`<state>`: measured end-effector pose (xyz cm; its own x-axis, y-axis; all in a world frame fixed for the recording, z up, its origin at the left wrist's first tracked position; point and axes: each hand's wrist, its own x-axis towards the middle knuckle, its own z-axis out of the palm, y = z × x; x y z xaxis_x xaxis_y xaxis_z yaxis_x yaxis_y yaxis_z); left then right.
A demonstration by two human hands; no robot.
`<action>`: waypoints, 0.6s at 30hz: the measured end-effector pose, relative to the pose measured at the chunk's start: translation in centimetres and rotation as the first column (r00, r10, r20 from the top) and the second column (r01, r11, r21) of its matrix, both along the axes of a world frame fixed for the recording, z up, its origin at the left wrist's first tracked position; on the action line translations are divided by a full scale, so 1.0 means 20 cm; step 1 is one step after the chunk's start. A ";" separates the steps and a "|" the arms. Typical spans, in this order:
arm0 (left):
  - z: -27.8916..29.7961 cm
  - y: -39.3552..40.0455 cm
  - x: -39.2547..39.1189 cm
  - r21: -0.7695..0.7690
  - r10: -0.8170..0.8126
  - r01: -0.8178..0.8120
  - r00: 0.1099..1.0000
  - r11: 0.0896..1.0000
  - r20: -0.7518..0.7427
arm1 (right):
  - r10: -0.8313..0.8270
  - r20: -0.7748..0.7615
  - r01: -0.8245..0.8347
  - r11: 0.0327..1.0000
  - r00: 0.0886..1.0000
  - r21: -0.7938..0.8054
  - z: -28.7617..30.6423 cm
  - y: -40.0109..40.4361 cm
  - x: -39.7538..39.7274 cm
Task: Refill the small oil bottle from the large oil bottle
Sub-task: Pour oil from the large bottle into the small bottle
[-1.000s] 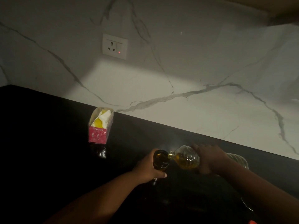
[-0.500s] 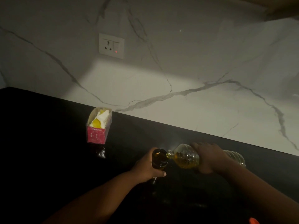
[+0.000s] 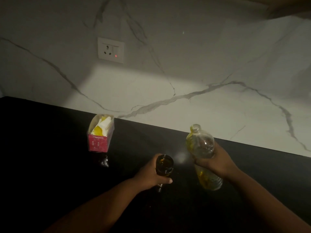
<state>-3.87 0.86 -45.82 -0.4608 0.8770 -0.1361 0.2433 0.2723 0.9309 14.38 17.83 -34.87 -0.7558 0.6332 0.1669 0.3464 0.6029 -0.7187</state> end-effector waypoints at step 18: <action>0.05 -0.07 0.02 -0.056 -0.046 0.045 0.999 0.997 -0.017 | -0.257 -0.288 0.148 0.925 0.922 -0.351 -0.21 -0.06 0.07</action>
<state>-3.56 -0.50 -44.76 -0.4238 0.8883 -0.1767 0.2733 0.3115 0.9101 15.87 16.54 -39.10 -0.5439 0.8267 0.1441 0.1525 0.2663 -0.9517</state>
